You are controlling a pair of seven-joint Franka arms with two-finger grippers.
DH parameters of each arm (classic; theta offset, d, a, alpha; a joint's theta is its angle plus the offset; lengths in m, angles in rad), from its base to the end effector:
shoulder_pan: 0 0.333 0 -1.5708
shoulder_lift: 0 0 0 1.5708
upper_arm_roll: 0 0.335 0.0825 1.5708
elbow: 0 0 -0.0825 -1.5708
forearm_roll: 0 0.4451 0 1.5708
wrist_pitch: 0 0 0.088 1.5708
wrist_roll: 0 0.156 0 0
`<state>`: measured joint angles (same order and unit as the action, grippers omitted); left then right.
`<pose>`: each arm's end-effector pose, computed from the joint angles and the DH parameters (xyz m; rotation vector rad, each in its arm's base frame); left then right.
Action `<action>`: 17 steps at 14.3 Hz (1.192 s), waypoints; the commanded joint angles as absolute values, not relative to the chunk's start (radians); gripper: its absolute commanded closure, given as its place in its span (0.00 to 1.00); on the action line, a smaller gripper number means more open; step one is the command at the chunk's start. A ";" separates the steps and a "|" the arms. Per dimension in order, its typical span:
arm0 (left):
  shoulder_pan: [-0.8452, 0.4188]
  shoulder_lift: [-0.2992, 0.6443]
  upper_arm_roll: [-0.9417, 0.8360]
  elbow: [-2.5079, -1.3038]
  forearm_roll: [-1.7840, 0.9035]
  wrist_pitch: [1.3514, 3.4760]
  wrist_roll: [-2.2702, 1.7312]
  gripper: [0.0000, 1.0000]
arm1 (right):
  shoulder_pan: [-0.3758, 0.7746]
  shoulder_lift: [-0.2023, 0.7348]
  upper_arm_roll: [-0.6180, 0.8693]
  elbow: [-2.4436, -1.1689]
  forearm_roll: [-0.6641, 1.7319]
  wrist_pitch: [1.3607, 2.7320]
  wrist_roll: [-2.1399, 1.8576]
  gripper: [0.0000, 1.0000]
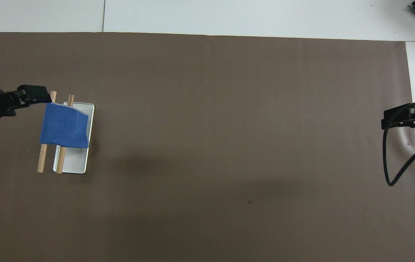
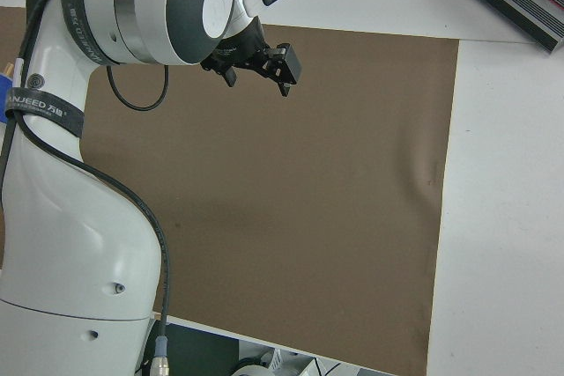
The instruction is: Right arm passes towel to left arm to hang
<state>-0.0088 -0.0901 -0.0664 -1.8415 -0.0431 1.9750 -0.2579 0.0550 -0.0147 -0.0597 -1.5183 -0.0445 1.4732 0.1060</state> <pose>0.6230 -0.0527 0.5426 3.0377 0.2968 0.3287 0.5993 -0.0104 0.6229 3.0913 -0.1769 -0.0436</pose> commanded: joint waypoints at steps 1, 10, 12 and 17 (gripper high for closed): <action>-0.038 -0.022 -0.060 -1.686 0.002 1.832 -0.108 0.00 | 0.040 -0.037 -0.051 -1.549 -0.032 1.486 0.083 0.00; -0.097 0.005 -0.074 -1.543 0.028 1.554 0.066 0.00 | 0.040 -0.041 -0.051 -1.554 -0.032 1.482 0.083 0.00; -0.092 -0.009 -0.066 -1.545 -0.001 1.499 0.074 0.00 | 0.038 -0.043 -0.051 -1.557 -0.031 1.483 0.083 0.00; -0.086 -0.066 -0.051 -1.560 -0.002 1.441 0.103 0.00 | 0.040 -0.043 -0.051 -1.557 -0.032 1.485 0.083 0.00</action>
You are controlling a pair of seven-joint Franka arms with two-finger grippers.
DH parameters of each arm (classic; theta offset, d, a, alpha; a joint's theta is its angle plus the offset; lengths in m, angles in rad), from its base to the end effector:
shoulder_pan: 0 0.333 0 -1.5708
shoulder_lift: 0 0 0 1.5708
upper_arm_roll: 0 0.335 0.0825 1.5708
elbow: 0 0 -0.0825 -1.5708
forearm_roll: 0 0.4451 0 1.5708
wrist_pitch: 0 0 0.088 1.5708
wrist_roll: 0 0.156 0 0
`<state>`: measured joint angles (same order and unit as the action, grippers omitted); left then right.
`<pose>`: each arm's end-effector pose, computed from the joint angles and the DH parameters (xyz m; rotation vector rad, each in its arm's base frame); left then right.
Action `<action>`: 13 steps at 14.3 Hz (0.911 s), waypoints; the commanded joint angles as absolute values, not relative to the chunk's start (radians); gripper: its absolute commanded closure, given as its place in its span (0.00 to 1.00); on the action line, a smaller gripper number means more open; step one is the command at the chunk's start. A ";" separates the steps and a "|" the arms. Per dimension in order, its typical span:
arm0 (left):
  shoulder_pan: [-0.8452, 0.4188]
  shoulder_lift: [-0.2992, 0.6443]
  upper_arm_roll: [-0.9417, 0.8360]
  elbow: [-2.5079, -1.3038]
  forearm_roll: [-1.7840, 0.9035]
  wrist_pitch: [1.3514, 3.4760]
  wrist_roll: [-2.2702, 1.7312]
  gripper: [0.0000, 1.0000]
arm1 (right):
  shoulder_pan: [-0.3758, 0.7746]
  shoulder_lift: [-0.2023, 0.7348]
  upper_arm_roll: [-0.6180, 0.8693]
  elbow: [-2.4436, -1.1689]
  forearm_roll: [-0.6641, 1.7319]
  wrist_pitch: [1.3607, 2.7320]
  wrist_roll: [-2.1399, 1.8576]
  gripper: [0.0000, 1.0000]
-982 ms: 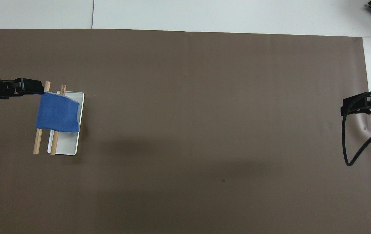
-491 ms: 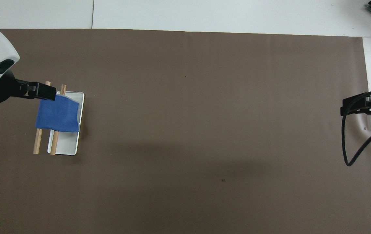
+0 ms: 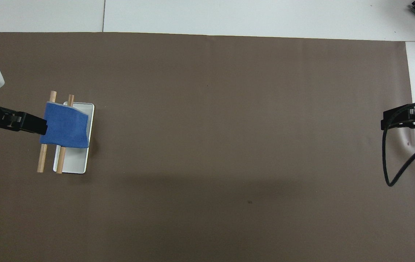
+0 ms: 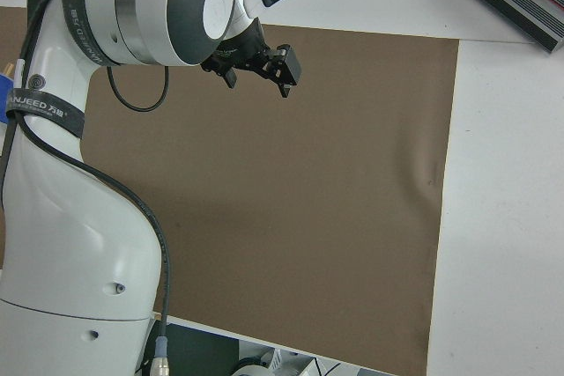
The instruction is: Right arm passes towel to left arm to hang
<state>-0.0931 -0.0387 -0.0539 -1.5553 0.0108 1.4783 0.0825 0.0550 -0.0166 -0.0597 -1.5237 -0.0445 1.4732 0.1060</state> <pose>0.5852 -0.0854 0.6182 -3.1065 0.3567 0.0593 0.5985 -0.0104 0.6212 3.0911 -0.1768 -0.0491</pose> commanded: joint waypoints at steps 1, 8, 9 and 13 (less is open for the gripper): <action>-0.087 -0.064 -0.049 -1.557 -0.003 1.439 0.100 0.00 | 0.040 -0.043 -0.051 -1.557 -0.032 1.485 0.081 0.00; -0.092 -0.054 -0.002 -1.546 -0.023 1.417 0.101 0.00 | 0.048 -0.032 -0.043 -1.519 0.001 1.473 0.086 0.00; -0.086 -0.054 -0.002 -1.545 -0.031 1.419 0.101 0.00 | 0.037 -0.031 -0.046 -1.514 0.038 1.471 0.089 0.00; -0.071 -0.057 -0.008 -1.545 -0.020 1.423 0.101 0.00 | 0.038 -0.038 -0.048 -1.532 0.031 1.485 0.104 0.00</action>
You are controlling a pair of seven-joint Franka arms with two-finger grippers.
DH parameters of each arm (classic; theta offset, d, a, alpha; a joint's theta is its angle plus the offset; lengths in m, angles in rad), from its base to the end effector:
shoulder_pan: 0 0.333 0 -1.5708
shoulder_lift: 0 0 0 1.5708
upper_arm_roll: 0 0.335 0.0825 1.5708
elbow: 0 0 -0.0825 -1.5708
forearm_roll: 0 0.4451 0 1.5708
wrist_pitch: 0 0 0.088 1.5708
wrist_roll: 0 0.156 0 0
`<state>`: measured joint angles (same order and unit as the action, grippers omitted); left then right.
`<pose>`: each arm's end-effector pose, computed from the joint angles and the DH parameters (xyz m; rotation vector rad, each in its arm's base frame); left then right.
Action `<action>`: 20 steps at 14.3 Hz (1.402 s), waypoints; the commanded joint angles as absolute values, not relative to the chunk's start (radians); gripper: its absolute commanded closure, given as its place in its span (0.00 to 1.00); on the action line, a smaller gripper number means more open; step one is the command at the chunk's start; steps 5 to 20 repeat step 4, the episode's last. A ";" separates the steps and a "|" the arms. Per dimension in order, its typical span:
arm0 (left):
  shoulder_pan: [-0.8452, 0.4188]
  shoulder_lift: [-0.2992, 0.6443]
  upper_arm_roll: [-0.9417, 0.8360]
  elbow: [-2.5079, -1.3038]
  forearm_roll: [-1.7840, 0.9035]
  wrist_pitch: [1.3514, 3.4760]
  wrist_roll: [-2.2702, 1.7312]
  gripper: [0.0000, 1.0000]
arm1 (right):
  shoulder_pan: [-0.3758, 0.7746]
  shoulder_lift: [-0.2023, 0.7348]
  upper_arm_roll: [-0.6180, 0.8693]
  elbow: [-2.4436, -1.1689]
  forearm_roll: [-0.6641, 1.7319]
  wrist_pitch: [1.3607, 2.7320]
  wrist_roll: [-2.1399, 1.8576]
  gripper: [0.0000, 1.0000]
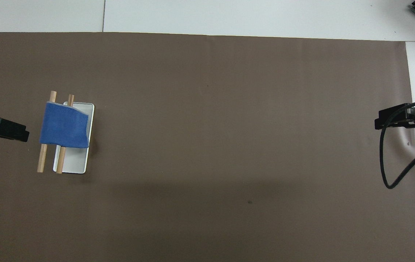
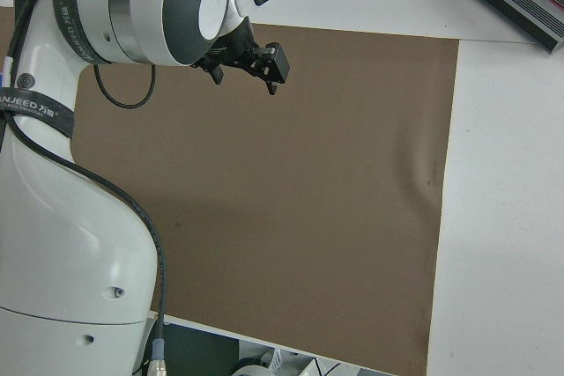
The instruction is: Right arm passes towel to left arm to hang
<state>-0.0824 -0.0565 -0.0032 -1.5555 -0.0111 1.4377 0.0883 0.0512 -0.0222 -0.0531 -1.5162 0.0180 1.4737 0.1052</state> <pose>0.5775 -0.0515 0.6253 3.1172 -0.2735 -0.0959 0.5973 0.0015 0.6284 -3.1190 0.1647 0.0333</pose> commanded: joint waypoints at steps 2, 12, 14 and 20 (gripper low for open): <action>-0.072 -0.063 -0.014 -1.548 -0.018 1.437 0.101 0.00 | 0.037 -0.041 -0.049 -1.542 0.031 1.483 0.106 0.00; -0.071 -0.063 -0.012 -1.549 -0.018 1.439 0.101 0.00 | 0.037 -0.044 -0.051 -1.546 0.028 1.480 0.106 0.00; -0.071 -0.063 -0.012 -1.549 -0.018 1.439 0.101 0.00 | 0.037 -0.044 -0.051 -1.546 0.028 1.480 0.106 0.00; -0.071 -0.063 -0.012 -1.549 -0.018 1.439 0.101 0.00 | 0.037 -0.044 -0.051 -1.546 0.028 1.480 0.106 0.00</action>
